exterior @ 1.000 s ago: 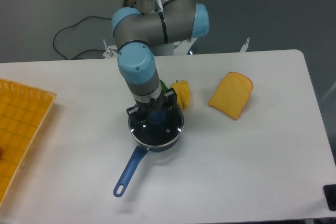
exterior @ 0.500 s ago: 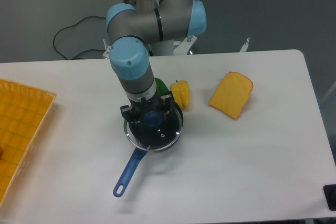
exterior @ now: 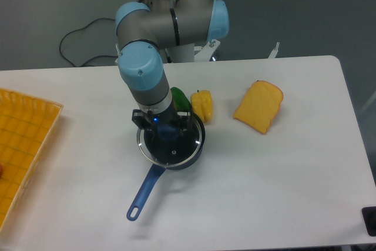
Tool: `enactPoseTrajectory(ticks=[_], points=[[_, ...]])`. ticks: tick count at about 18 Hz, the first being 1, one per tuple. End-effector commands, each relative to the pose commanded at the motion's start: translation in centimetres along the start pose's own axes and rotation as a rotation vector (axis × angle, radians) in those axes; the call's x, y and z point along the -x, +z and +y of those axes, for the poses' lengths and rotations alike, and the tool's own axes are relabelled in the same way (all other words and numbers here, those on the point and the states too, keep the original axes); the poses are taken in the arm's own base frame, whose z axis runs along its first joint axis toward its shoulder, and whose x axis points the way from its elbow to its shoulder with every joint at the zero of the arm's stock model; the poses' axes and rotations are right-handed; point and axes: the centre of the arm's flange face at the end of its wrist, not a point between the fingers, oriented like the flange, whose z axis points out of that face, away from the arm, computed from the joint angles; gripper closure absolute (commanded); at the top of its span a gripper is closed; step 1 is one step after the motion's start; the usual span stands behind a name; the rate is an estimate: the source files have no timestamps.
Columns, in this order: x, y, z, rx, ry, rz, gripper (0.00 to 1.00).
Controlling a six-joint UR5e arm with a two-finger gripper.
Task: Open the lid
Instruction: 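Lift the glass lid by its knob up off the saucepan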
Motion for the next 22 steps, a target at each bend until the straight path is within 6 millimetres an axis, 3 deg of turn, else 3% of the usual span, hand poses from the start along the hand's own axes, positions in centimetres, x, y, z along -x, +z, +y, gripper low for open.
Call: enactPoseTrajectory(ticks=[9,22], points=[[2.6,-1.5,-0.2,-0.101,0.355,0.063,0.60],[3.6,-1.0,0.1,-0.099,0.353,0.066,0.60]])
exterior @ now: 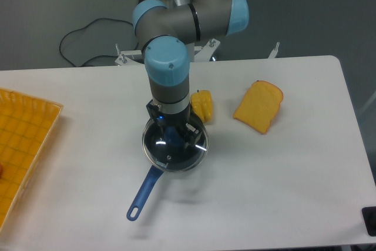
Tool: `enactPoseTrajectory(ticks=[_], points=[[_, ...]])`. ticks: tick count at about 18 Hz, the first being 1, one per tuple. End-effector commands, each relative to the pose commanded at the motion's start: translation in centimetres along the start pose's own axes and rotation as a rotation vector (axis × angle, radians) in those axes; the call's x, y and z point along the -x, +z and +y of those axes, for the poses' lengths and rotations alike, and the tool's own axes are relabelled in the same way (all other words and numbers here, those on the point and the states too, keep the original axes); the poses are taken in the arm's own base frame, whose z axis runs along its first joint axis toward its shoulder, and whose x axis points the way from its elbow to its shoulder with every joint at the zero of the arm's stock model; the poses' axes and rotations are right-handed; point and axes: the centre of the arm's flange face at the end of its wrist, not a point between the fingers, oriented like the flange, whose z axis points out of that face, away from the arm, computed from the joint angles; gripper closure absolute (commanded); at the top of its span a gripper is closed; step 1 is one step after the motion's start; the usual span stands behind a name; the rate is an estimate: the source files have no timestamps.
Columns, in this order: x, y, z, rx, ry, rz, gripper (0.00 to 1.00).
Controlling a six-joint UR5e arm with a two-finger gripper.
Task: Open the lid
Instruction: 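Lift the glass lid by its knob up off the saucepan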
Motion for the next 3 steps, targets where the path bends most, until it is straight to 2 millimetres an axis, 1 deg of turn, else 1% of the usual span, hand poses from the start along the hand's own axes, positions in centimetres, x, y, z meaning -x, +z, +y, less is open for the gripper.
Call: enactPoseTrajectory(ticks=[3], points=[[-0.08,0.05,0.06,0.001,0.000,0.001,0.60]])
